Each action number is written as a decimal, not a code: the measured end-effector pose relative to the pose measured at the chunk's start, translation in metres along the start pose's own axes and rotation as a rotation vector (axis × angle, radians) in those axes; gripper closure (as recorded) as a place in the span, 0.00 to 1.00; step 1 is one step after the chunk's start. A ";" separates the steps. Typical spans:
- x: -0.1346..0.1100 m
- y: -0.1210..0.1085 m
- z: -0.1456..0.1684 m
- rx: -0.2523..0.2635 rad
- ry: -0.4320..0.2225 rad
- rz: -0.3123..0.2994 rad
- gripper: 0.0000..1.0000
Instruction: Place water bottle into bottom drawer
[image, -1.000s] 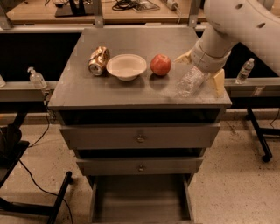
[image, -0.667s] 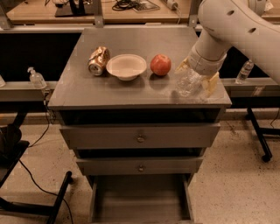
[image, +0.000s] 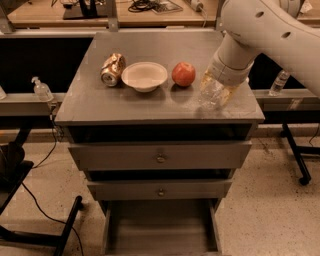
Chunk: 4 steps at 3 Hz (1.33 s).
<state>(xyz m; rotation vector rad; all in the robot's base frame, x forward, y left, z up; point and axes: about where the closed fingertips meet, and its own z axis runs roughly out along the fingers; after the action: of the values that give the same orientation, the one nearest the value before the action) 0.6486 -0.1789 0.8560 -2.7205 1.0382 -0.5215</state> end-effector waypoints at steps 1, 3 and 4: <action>0.000 -0.002 -0.009 0.014 -0.079 0.058 0.95; 0.007 0.033 -0.065 -0.174 0.034 0.209 1.00; -0.012 0.076 -0.068 -0.315 0.065 0.276 1.00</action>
Offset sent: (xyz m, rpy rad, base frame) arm -0.0378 -0.0626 0.0831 -0.0723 0.0855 -0.4138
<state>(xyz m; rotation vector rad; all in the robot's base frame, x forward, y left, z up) 0.5677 -0.2297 0.8931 -2.7612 1.6049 -0.4324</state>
